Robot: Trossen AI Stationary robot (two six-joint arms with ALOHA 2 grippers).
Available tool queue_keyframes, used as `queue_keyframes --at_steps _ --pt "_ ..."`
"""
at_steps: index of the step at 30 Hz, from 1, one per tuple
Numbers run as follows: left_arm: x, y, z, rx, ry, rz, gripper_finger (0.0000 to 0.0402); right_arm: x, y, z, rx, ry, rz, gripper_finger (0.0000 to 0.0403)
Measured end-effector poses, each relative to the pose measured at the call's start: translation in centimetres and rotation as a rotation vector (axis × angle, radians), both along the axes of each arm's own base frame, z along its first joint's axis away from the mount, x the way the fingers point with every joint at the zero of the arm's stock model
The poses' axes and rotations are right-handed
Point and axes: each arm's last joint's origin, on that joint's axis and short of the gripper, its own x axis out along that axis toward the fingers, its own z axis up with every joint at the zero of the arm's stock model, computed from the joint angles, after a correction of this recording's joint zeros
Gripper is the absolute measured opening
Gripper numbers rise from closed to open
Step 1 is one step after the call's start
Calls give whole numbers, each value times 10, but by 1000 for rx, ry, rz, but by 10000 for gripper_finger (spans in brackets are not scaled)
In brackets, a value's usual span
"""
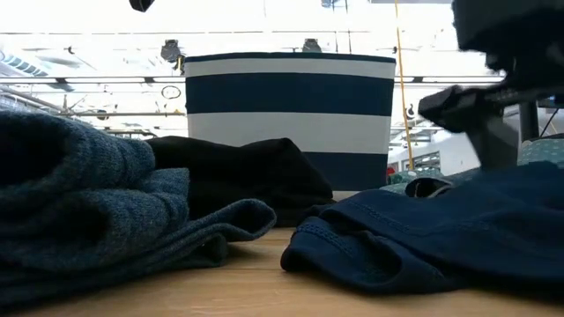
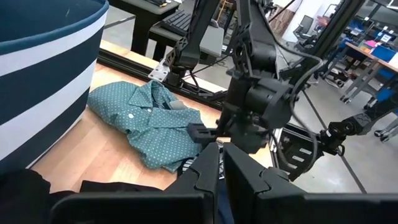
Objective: Pick & Place Cloths
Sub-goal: Put the blue underwear into the gold wire basket
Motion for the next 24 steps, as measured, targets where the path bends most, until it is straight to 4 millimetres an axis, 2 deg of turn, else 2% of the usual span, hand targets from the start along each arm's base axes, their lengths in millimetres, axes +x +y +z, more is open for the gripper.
queue_keyframes --at_steps 6,10,16,22,24 --pt "0 0 0 -6 0 2 24 7 3 -18 -9 22 -12 284" --pt "0 0 0 -6 0 2 24 8 3 -27 -7 59 -51 253" --pt "0 0 0 -6 0 2 24 9 2 -25 18 68 -124 157" --pt "0 0 0 6 1 -1 24 8 -4 -9 72 49 -168 35" --pt "0 0 0 7 3 -1 24 6 -7 0 87 35 -169 20"
